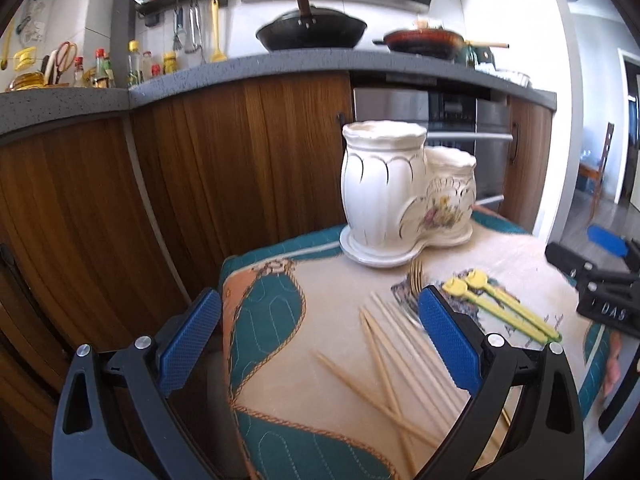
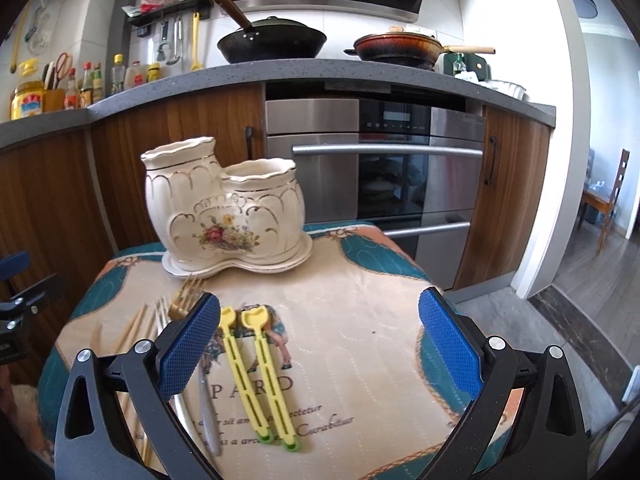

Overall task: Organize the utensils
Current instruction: 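Grasp a wooden chopstick with the left tool while the right tool grasps a yellow utensil, then lift and carry chopstick and yellow utensil over the ceramic holder's two cups with both tools, then drop the chopstick into the tall cup while the right tool releases its utensil, then grasp another chopstick with the left tool while the right tool grasps the second yellow utensil, then carry chopstick and yellow utensil up and lower them into the holder's cups with both tools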

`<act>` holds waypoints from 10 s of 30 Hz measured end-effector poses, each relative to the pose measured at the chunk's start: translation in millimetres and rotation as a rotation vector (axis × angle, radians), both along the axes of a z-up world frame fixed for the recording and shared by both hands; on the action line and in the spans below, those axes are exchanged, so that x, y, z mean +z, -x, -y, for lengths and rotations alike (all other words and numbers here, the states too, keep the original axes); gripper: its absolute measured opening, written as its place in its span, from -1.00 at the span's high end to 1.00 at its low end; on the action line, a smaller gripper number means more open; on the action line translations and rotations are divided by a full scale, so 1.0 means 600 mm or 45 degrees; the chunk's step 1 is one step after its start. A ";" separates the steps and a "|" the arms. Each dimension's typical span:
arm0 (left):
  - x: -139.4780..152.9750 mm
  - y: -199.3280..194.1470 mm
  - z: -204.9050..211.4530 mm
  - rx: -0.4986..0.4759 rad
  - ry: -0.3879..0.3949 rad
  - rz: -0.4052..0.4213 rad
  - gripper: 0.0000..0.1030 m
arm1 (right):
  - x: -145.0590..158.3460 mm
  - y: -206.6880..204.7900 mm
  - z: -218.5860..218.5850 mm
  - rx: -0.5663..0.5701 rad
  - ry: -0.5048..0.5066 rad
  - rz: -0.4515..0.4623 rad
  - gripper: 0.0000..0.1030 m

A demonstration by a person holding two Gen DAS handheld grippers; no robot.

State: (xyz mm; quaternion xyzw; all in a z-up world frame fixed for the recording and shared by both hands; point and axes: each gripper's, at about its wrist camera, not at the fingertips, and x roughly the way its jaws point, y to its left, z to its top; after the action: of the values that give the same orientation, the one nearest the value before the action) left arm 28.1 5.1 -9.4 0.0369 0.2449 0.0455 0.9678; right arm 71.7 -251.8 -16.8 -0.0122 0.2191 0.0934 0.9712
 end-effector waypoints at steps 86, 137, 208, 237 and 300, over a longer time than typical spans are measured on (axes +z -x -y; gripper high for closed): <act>0.145 -0.106 -0.019 -0.452 0.357 0.147 0.90 | 0.160 -0.150 -0.040 0.352 -0.352 0.071 0.80; 0.134 -0.248 0.035 -0.332 0.083 0.101 0.90 | 0.078 -0.256 -0.078 0.360 -0.221 -0.019 0.79; -0.096 -0.054 0.006 -0.179 0.026 -0.614 -0.13 | -0.035 -0.095 -0.053 0.430 0.154 -0.310 -0.88; -0.093 -0.088 -0.016 -0.231 0.051 -0.642 0.70 | -0.072 -0.098 -0.098 0.585 0.258 -0.482 0.30; 0.203 -0.244 -0.062 -0.258 0.379 0.251 0.91 | 0.145 -0.301 -0.047 0.473 -0.623 -0.019 0.79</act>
State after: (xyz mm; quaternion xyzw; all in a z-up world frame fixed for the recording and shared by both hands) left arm 174.5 42.3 112.6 -0.0868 0.1479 -0.0855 0.9815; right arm 252.3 -223.4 70.1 0.1828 0.1911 0.3193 0.9100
